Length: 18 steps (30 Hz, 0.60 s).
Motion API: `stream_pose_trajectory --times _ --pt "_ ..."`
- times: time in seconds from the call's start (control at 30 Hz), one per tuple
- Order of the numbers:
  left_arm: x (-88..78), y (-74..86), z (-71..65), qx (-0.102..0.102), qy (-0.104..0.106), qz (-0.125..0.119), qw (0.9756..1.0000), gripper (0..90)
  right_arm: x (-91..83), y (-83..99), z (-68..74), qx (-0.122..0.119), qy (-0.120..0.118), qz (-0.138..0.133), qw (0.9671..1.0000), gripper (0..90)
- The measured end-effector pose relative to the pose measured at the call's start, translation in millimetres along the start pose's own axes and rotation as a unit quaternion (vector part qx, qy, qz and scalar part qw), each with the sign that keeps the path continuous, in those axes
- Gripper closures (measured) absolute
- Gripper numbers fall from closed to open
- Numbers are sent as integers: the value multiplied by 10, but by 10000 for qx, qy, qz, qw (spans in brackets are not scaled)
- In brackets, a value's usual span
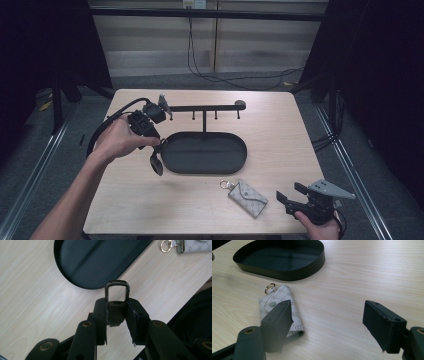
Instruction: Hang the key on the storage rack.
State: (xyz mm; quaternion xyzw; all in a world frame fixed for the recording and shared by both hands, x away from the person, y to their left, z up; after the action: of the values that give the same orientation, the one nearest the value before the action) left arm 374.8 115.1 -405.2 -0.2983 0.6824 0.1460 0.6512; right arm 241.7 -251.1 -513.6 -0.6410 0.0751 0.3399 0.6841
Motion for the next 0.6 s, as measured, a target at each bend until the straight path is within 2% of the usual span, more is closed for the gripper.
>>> stream_pose_trajectory --times 0.2,0.43,0.5,0.6 --pt "-26 -78 -2 47 -1 39 10000 708 -2 0 2 -3 -6 -1 10000 234" --pt "-85 -151 38 -70 14 46 10000 709 0 2 4 -1 -10 7 10000 234" --pt "-103 -182 60 -125 -42 71 9999 708 3 4 5 -2 -8 19 10000 235" --pt "-151 -230 71 -82 -57 77 9999 708 0 3 5 0 -6 7 10000 234"
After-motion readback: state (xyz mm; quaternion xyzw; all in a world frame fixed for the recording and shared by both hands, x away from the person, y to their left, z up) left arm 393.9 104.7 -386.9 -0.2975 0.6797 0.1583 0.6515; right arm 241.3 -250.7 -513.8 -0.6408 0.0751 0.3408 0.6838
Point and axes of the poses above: each handheld gripper's, and its own axes: x roughly forward along the jaws, y roughly out of its underside, z roughly to its left, the point moved 10 cm from there along x, roughly forward along the jaws, and after that the axes turned 1 degree about -z, right-handed, at the moved point
